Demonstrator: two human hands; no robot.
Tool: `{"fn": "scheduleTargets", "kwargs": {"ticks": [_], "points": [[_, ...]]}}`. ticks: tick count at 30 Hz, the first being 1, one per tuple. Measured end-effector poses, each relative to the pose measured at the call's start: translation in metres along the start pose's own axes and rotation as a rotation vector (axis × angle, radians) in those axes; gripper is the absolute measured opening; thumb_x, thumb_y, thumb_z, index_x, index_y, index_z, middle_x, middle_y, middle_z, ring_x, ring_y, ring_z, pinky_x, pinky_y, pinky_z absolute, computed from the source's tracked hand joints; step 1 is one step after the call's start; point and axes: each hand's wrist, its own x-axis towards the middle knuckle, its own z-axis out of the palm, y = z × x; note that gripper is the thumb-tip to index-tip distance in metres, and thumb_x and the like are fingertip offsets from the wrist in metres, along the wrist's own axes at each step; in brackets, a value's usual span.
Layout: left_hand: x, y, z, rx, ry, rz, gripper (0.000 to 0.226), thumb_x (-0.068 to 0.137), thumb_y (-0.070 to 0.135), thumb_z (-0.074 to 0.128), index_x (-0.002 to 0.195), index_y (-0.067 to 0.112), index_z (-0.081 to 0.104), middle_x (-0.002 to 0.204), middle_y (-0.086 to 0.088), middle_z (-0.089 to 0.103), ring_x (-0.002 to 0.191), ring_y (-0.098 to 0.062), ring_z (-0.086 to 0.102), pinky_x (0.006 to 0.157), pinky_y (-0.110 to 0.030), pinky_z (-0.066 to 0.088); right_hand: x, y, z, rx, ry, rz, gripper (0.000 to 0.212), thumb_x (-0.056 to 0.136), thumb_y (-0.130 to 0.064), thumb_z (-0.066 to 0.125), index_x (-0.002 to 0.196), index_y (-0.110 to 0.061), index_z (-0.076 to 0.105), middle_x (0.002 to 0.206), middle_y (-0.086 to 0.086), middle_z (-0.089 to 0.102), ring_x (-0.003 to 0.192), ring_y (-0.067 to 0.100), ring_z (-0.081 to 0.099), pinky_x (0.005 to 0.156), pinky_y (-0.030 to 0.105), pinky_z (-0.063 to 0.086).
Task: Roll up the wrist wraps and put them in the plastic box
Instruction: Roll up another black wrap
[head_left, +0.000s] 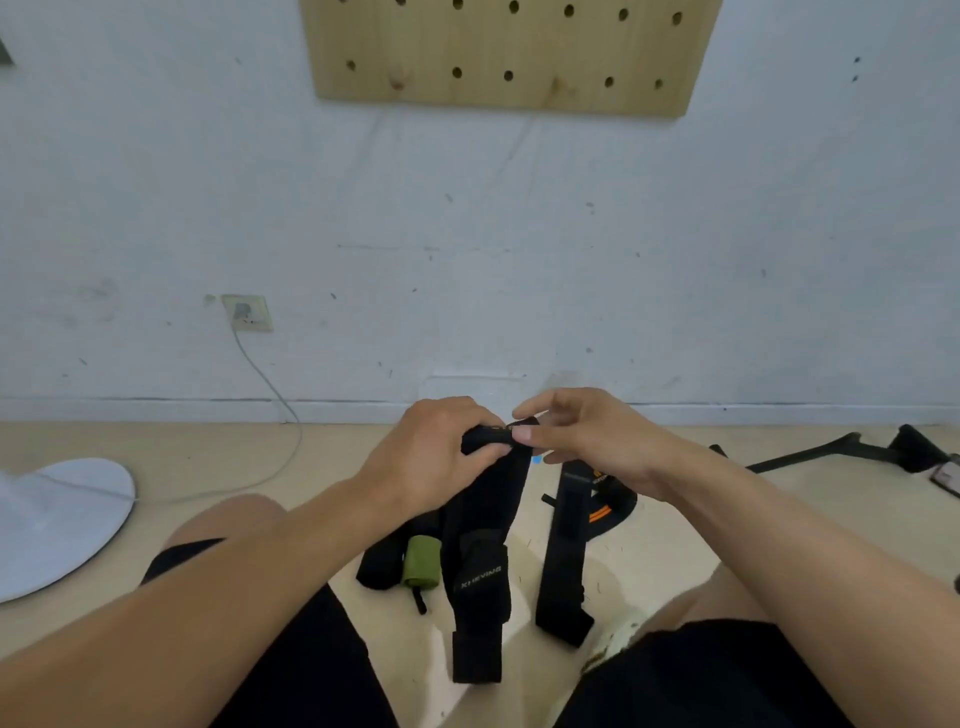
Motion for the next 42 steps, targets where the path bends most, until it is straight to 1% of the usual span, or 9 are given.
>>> {"fn": "scheduleTargets", "kwargs": {"ticks": [6, 11, 14, 21, 26, 29, 32, 37, 42], "points": [[0.023, -0.029, 0.02, -0.136, -0.038, -0.203, 0.012, 0.091, 0.033, 0.079, 0.101, 0.028, 0.077, 0.078, 0.018, 0.068, 0.074, 0.0, 0.063, 0.063, -0.013, 0.045, 0.047, 0.031, 0.006, -0.118, 0.075, -0.087, 0.013, 0.088, -0.033, 0.082, 0.099, -0.031, 0.077, 0.094, -0.006, 0.079, 0.094, 0.01, 0.073, 0.094, 0.03, 0.054], [0.024, -0.061, 0.054, -0.231, -0.101, -0.368, 0.019, 0.083, 0.032, 0.087, 0.093, 0.032, 0.07, 0.079, 0.018, 0.07, 0.075, 0.003, 0.064, 0.065, -0.011, 0.047, 0.076, 0.064, 0.024, -0.104, 0.093, -0.042, 0.007, 0.095, -0.031, 0.073, 0.092, -0.024, 0.074, 0.075, -0.011, 0.068, 0.068, -0.004, 0.061, 0.065, 0.008, 0.044], [0.03, -0.074, 0.069, -0.309, -0.076, -0.439, 0.027, 0.077, 0.03, 0.092, 0.082, 0.034, 0.066, 0.073, 0.023, 0.069, 0.069, 0.004, 0.063, 0.062, -0.009, 0.045, 0.092, 0.076, 0.031, -0.092, 0.092, -0.032, 0.012, 0.098, -0.029, 0.07, 0.099, -0.019, 0.075, 0.087, -0.002, 0.075, 0.083, 0.01, 0.07, 0.077, 0.02, 0.05], [0.054, -0.086, 0.07, -0.262, -0.099, -0.387, 0.046, 0.064, 0.047, 0.096, 0.079, 0.029, 0.056, 0.068, 0.01, 0.066, 0.063, -0.005, 0.061, 0.056, -0.019, 0.046, 0.108, 0.083, 0.029, 0.074, 0.198, -0.095, 0.018, 0.095, -0.022, 0.074, 0.113, -0.022, 0.071, 0.067, -0.009, 0.062, 0.06, 0.001, 0.055, 0.06, 0.01, 0.043], [0.054, -0.089, 0.07, -0.074, -0.164, -0.293, 0.06, 0.068, 0.063, 0.086, 0.103, 0.035, 0.047, 0.069, 0.008, 0.061, 0.064, -0.007, 0.056, 0.057, -0.021, 0.04, 0.11, 0.086, 0.035, 0.105, 0.237, -0.06, 0.016, 0.097, -0.026, 0.071, 0.109, -0.025, 0.061, 0.066, 0.013, 0.064, 0.059, 0.015, 0.055, 0.062, 0.02, 0.045], [0.051, -0.092, 0.071, 0.021, -0.192, -0.207, 0.055, 0.069, 0.067, 0.082, 0.106, 0.032, 0.058, 0.089, 0.014, 0.057, 0.077, -0.006, 0.051, 0.066, -0.014, 0.038, 0.109, 0.089, 0.038, 0.19, 0.312, 0.009, 0.008, 0.097, -0.028, 0.071, 0.1, -0.024, 0.066, 0.071, 0.029, 0.06, 0.063, 0.03, 0.05, 0.066, 0.037, 0.042], [0.047, -0.098, 0.072, 0.016, -0.21, -0.18, 0.049, 0.072, 0.062, 0.082, 0.103, 0.027, 0.068, 0.09, 0.014, 0.057, 0.081, -0.004, 0.049, 0.068, -0.014, 0.036, 0.105, 0.091, 0.038, 0.163, 0.292, 0.065, 0.007, 0.098, -0.029, 0.07, 0.095, -0.024, 0.073, 0.056, 0.007, 0.046, 0.053, 0.019, 0.037, 0.062, 0.029, 0.039], [0.043, -0.102, 0.068, -0.1, -0.229, -0.308, 0.033, 0.077, 0.055, 0.084, 0.092, 0.027, 0.075, 0.081, 0.011, 0.069, 0.077, -0.008, 0.061, 0.069, -0.029, 0.049, 0.097, 0.084, 0.036, 0.08, 0.143, 0.049, 0.017, 0.091, -0.036, 0.077, 0.108, -0.033, 0.077, 0.093, 0.013, 0.074, 0.087, 0.015, 0.073, 0.085, 0.019, 0.051], [0.038, -0.101, 0.065, -0.274, -0.267, -0.402, 0.019, 0.08, 0.045, 0.086, 0.088, 0.029, 0.079, 0.07, 0.01, 0.07, 0.067, -0.004, 0.064, 0.055, -0.016, 0.046, 0.098, 0.081, 0.028, 0.014, 0.12, 0.054, 0.021, 0.08, -0.037, 0.084, 0.101, -0.035, 0.08, 0.085, -0.005, 0.066, 0.075, -0.003, 0.061, 0.054, 0.004, 0.04]]}}
